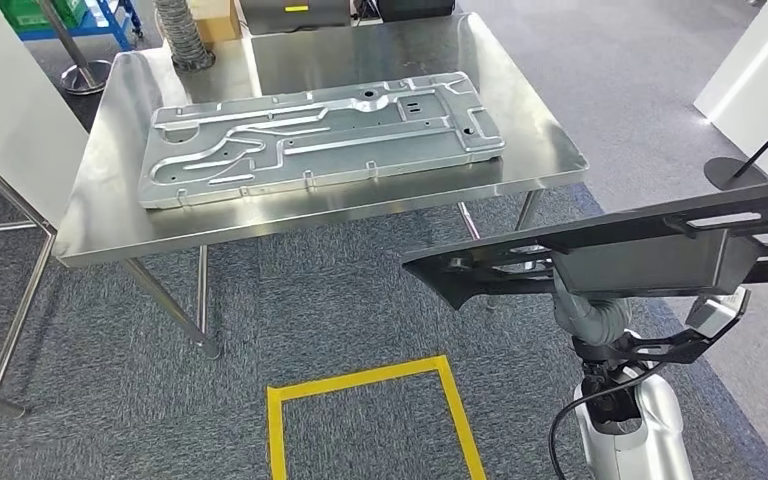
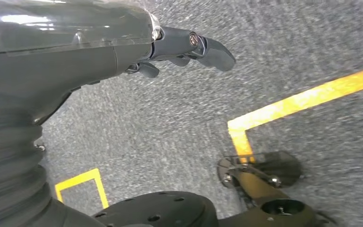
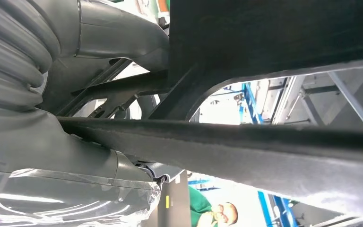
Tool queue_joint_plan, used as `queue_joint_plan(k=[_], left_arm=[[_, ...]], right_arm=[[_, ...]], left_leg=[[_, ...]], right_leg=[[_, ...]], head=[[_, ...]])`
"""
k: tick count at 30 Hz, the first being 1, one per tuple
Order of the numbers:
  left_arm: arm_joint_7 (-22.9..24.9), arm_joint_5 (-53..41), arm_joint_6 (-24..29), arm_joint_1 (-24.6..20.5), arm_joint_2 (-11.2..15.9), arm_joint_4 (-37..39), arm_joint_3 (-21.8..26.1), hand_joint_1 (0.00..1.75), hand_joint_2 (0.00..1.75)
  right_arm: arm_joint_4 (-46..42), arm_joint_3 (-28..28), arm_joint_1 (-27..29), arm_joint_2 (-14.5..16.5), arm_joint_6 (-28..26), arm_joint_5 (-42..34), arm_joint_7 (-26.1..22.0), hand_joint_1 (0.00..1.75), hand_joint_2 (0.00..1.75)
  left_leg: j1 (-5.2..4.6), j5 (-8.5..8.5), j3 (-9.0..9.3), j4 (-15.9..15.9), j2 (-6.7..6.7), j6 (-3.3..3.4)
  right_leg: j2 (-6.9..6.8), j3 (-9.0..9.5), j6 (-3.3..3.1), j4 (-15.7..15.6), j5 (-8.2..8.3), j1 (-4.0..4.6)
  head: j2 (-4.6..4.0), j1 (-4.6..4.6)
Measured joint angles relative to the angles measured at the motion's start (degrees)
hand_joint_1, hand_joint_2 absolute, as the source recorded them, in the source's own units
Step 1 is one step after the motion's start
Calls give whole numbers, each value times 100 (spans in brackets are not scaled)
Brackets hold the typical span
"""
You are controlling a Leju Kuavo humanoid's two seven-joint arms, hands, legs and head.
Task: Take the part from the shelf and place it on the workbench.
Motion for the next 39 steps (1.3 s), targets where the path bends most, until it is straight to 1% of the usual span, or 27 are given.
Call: queue_joint_plan(k=[3, 5, 6, 8, 9, 10, 11, 13, 14, 15, 17, 19, 20, 21, 22, 24, 25, 26, 27, 28, 29, 30, 32, 35, 36, 37, 39], left_arm=[[-2, -2, -7, -13, 6, -1, 7, 0, 175], [-5, -16, -21, -26, 7, -3, 9, 0, 175], [-8, -24, -32, -32, 6, -4, 10, 0, 175], [-17, -33, -52, -59, -2, -4, 14, 0, 175], [-20, -34, -56, -79, -6, -4, 16, 0, 175], [-22, -36, -57, -97, -11, -4, 17, 0, 175], [-20, -40, -58, -106, -15, -4, 19, 0, 175], [-9, -50, -59, -99, -17, -4, 20, 0, 175], [-4, -56, -59, -91, -15, -4, 21, 0, 175], [-1, -59, -58, -86, -14, -4, 21, 0, 175], [-1, -60, -58, -79, -13, -4, 23, 0, 175], [-2, -60, -59, -80, -20, -4, 23, 0, 175], [-2, -62, -60, -78, -25, -4, 23, 0, 175], [0, -63, -60, -77, -32, -4, 23, 0, 175], [2, -64, -60, -74, -38, -4, 23, 0, 175], [6, -66, -60, -64, -42, -4, 23, 0, 175], [7, -66, -62, -55, -42, -4, 23, 0, 175], [8, -66, -64, -45, -43, -4, 23, 0, 175], [8, -66, -68, -36, -45, -4, 23, 0, 175], [8, -66, -72, -30, -49, -4, 23, 0, 175], [8, -66, -73, -30, -54, -4, 23, 0, 175], [8, -66, -74, -33, -57, -4, 23, 0, 175], [8, -67, -72, -41, -59, -4, 25, 0, 175], [4, -70, -69, -53, -54, -7, 24, 0, 175], [3, -70, -69, -58, -52, -8, 24, 0, 175], [2, -69, -68, -59, -51, -9, 25, 0, 175], [-8, -57, -70, -61, -52, -9, 26, 0, 175]], right_arm=[[8, 1, 1, 0, -1, 1, 0, 131, 175], [6, 1, -4, 0, -1, 2, -2, 131, 175], [5, 1, -4, 0, -1, 3, -2, 131, 175], [5, 1, 6, 0, -1, 10, -2, 131, 175], [5, 0, 15, 0, -1, 16, -2, 131, 175], [5, 0, 27, 0, 0, 23, -2, 131, 175], [3, 0, 38, 0, 1, 28, -5, 131, 175], [-16, -1, 58, 0, 6, 35, -13, 131, 175], [-28, -1, 64, 0, 9, 37, -20, 131, 175], [-39, -1, 70, 0, 13, 39, -26, 131, 175], [-51, -3, 90, 0, 18, 48, -33, 131, 175], [-79, -7, 107, 1, 20, 54, -32, 131, 175], [-97, -9, 105, 1, 24, 54, -33, 131, 175], [-110, -14, 100, -1, 28, 54, -34, 131, 175], [-118, -21, 100, -2, 32, 54, -36, 131, 175], [-121, -38, 120, -6, 30, 54, -34, 131, 175], [-120, -43, 134, -7, 27, 55, -34, 131, 175], [-120, -46, 143, -7, 26, 55, -33, 131, 175], [-120, -48, 146, -7, 26, 55, -33, 131, 175], [-120, -50, 146, -7, 26, 55, -33, 131, 175], [-116, -51, 144, -7, 26, 55, -33, 131, 175], [-116, -55, 144, -7, 26, 55, -32, 131, 175], [-118, -65, 146, -7, 26, 56, -30, 131, 175], [-131, -86, 144, -8, 23, 59, -28, 131, 175], [-134, -92, 139, -9, 23, 59, -28, 131, 175], [-136, -96, 135, -10, 23, 60, -28, 131, 175], [-133, -107, 128, -12, 21, 71, -18, 131, 175]], left_leg=[[-13, -85, 35, -12, 9, -78], [1, -205, -15, 177, 21, -140], [11, -333, -145, 453, 25, -170], [25, -633, -610, 1279, 32, -210], [29, -698, -827, 1618, 33, -214], [31, -645, -955, 1764, 33, -206], [30, -470, -968, 1676, 33, -185], [8, 72, -742, 974, 32, -88], [-12, 260, -614, 621, 35, -33], [-35, 348, -509, 349, 40, 12], [-66, 307, -435, 164, 48, 53], [-40, 315, -343, 14, 42, 75], [-19, 331, -275, -72, 43, 91], [2, 338, -202, -148, 44, 105], [7, 326, -149, -185, 46, 114], [7, 260, -75, -192, 46, 126], [7, 214, -25, -191, 44, 122], [11, 161, 39, -188, 40, 112], [18, 99, 116, -179, 35, 94], [25, 28, 181, -166, 32, 68], [22, -43, 225, -140, 26, 34], [17, -102, 246, -121, 21, 1], [1, -178, 258, -114, 20, -61], [7, -292, 291, -39, 33, -144], [15, -395, 196, 181, 34, -175], [28, -533, 4, 540, 35, -203], [44, -795, -556, 1418, 35, -235]], right_leg=[[19, 37, -152, -68, -85, 21], [18, 86, -229, -80, -128, 14], [12, 118, -261, -85, -153, 12], [-3, 175, -298, -85, -214, 27], [-5, 213, -304, -85, -248, 37], [-3, 263, -309, -85, -285, 47], [4, 324, -312, -85, -325, 58], [22, 460, -313, -94, -410, 75], [32, 511, -300, -102, -447, 84], [39, 537, -279, -110, -473, 85], [43, 545, -216, -148, -490, 78], [32, 579, -157, -188, -499, 79], [27, 559, -137, -112, -541, 83], [26, 463, -118, 90, -629, 86], [25, 278, -103, 414, -748, 77], [26, -227, -64, 1153, -941, 60], [24, -409, -45, 1334, -897, 48], [21, -480, -27, 1292, -727, 35], [16, -432, -13, 1024, -453, 21], [7, -305, -4, 624, -169, 8], [2, -171, -3, 275, 21, 10], [1, -79, -30, 39, 108, 14], [14, -36, -116, -66, 43, 39], [31, 26, -241, -97, -45, 21], [27, 71, -271, -108, -77, 13], [21, 113, -295, -115, -113, 15], [13, 189, -318, -117, -192, 29]], head=[[0, -7], [0, -7], [0, -7], [0, -6], [0, -6], [0, -6], [0, -6], [0, -6], [0, -6], [0, -6], [0, -6], [0, -5], [0, -5], [0, -5], [0, -5], [0, -6], [0, -6], [0, -6], [0, -6], [0, -5], [0, -5], [0, -6], [0, -9], [0, -11], [0, -12], [0, -12], [0, -13]])
